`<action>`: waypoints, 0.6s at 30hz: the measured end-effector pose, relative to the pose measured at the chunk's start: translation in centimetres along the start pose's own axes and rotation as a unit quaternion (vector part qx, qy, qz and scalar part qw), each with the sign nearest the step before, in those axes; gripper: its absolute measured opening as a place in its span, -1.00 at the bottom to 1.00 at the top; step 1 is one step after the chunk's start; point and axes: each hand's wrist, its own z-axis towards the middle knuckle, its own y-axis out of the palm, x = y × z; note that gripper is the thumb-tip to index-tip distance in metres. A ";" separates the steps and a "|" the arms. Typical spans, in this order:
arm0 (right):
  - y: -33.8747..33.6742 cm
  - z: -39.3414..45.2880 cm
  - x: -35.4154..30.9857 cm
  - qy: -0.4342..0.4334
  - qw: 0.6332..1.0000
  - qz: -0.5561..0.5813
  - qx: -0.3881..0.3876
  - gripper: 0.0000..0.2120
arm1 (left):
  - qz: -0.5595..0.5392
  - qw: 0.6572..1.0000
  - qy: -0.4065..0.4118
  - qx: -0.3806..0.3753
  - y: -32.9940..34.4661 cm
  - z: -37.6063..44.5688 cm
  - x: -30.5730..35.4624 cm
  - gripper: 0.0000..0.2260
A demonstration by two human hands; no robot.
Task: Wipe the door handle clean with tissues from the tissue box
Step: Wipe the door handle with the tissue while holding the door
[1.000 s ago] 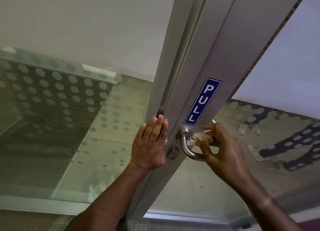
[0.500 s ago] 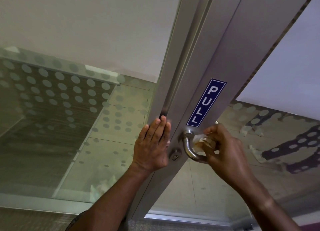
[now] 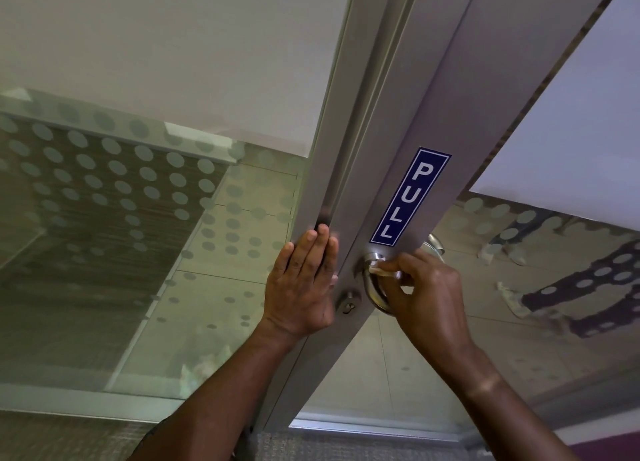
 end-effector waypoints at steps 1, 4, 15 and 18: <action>0.0 0.0 0.2 0.008 1.000 -0.003 -0.012 -0.91 | 0.001 1.000 -0.001 -0.001 0.0 -0.1 0.0 -0.23; -0.2 0.0 0.6 0.032 0.999 0.006 -0.024 -0.95 | 0.002 1.000 -0.001 0.002 0.0 -0.1 0.1 -0.23; -0.2 -0.4 -0.2 0.004 1.000 -0.021 0.008 -0.80 | -0.003 1.000 -0.002 -0.002 -0.1 0.0 0.1 -0.22; -0.1 -0.3 -1.4 -0.028 0.997 -0.067 0.022 -0.71 | -0.004 1.000 -0.002 -0.005 -0.2 0.1 0.1 -0.23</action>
